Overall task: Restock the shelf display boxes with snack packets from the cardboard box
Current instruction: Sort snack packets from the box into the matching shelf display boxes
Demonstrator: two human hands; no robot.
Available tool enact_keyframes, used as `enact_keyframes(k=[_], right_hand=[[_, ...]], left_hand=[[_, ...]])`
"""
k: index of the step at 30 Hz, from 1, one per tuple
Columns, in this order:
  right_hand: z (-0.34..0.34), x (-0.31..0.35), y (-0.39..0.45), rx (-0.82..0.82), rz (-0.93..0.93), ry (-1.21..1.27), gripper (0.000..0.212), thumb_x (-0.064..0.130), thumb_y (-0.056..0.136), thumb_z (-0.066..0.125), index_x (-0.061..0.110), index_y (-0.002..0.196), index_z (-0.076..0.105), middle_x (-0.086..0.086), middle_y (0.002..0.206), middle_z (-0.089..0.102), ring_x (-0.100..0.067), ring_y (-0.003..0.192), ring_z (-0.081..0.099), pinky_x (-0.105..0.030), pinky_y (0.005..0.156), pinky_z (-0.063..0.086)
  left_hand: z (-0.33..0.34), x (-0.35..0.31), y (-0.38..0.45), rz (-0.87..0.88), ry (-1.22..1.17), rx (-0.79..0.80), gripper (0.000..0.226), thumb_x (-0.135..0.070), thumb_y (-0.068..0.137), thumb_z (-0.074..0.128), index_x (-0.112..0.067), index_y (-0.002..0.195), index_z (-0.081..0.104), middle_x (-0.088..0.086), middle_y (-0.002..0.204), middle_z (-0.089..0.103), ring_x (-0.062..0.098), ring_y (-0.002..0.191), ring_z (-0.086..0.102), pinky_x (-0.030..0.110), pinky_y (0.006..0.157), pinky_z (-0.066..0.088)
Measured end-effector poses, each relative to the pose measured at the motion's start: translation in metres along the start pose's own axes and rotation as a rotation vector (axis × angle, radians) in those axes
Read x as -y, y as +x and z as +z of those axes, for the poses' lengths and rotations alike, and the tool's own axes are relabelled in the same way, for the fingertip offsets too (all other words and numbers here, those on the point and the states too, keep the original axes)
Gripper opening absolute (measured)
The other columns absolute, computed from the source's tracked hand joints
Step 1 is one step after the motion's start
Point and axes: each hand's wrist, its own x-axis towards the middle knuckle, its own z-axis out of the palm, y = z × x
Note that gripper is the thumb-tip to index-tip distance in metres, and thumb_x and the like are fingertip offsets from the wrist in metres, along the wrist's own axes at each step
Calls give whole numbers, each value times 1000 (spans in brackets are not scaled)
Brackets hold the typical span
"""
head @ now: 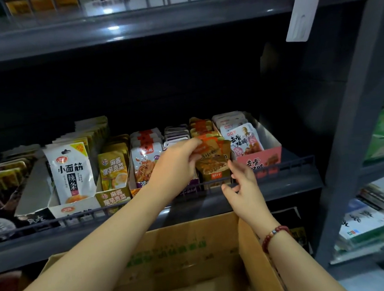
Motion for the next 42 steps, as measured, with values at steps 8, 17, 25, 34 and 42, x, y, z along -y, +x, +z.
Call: enact_keyframes(k=[8,17,25,34,42], right_hand=[[-3,1,1,68,-4,-107,65,12,96,51,28,151,19,7,154,21,-11,140,12,-41,115,28],[4,1,1,120,15,-145,73,15,94,54,33,151,12,12,153,14,-14,139,9,-43,116,24],[1,-4,2,95,80,-210,68,18,92,59,22,150,24,3,143,21,-16,135,18,-21,106,17],[7,0,-3,75,94,-142,71,13,92,55,26,151,18,1,153,19,-19,141,22,-44,114,29],[7,1,-5,88,80,-177,73,11,92,54,29,151,16,5,151,25,-15,138,21,-36,115,25]], left_hand=[[2,-9,11,20,47,49,36,-6,96,51,-8,132,52,11,129,56,29,116,56,33,91,48],[12,-12,-10,-13,174,103,33,-9,98,49,-11,129,41,9,126,51,22,102,55,26,73,47],[19,-19,10,71,263,94,47,0,93,50,-14,137,42,13,131,48,29,114,51,33,78,48],[34,-7,32,129,434,119,60,-9,94,54,-23,149,34,8,128,58,29,120,51,36,96,37],[36,-5,39,139,557,182,66,-31,90,63,-22,148,33,10,123,51,31,118,44,40,101,27]])
